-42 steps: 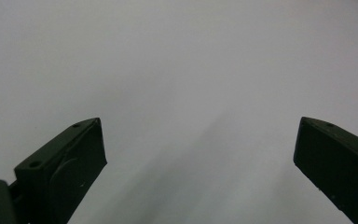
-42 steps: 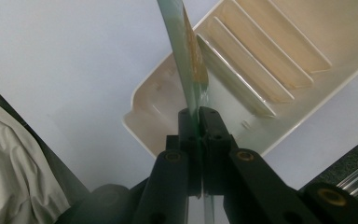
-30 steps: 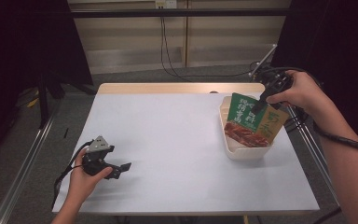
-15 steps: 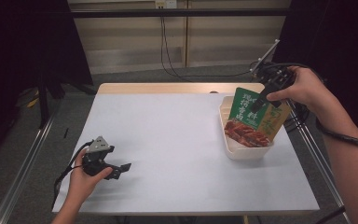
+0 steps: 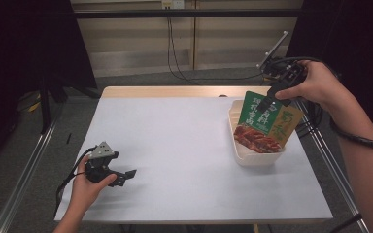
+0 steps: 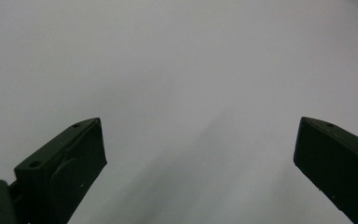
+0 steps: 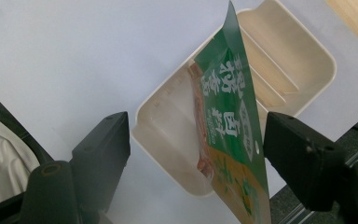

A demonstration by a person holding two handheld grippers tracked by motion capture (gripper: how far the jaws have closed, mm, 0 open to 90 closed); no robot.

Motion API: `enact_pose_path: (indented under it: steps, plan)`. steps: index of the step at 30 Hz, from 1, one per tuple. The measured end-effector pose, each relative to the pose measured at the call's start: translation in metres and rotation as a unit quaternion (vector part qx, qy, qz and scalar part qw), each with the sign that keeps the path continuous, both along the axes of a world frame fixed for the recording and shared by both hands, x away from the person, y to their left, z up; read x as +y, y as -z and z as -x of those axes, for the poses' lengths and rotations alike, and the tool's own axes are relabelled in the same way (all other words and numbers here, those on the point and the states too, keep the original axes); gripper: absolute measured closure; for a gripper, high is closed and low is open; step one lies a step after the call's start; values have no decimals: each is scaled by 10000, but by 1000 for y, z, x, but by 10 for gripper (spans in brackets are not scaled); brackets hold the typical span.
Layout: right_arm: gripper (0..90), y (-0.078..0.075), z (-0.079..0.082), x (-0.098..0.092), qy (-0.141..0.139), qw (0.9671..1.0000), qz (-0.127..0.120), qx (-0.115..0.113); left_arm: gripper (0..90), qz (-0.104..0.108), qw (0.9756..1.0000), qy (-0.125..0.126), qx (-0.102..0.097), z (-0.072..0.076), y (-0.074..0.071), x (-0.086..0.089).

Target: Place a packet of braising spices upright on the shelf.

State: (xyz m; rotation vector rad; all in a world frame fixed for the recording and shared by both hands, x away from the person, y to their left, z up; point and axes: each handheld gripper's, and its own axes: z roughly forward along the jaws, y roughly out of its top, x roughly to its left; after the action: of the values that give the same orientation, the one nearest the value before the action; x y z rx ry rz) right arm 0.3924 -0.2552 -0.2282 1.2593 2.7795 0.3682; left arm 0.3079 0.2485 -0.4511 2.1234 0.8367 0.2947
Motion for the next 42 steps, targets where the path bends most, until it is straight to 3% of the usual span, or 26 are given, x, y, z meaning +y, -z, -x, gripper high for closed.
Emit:
enact_pose_path:
  steps: [8, 14, 31, 42]
  plan:
    - [194, -12, 2, 8, -29, 10000, 4, -4, 19, -39, 10000, 26, 18, 0, 0, 0]
    - [176, -14, 3, 18, -116, 9999, 9, -24, 19, 81, 10000, 15, 30, 0, -1, 1]
    - [152, 16, 3, 44, -446, 9989, -109, 110, 19, 32, 10000, 25, -13, 0, -1, 1]
    - [141, 40, 8, 58, -662, 9977, 49, 108, 19, 52, 10000, 45, 24, -1, -1, 1]
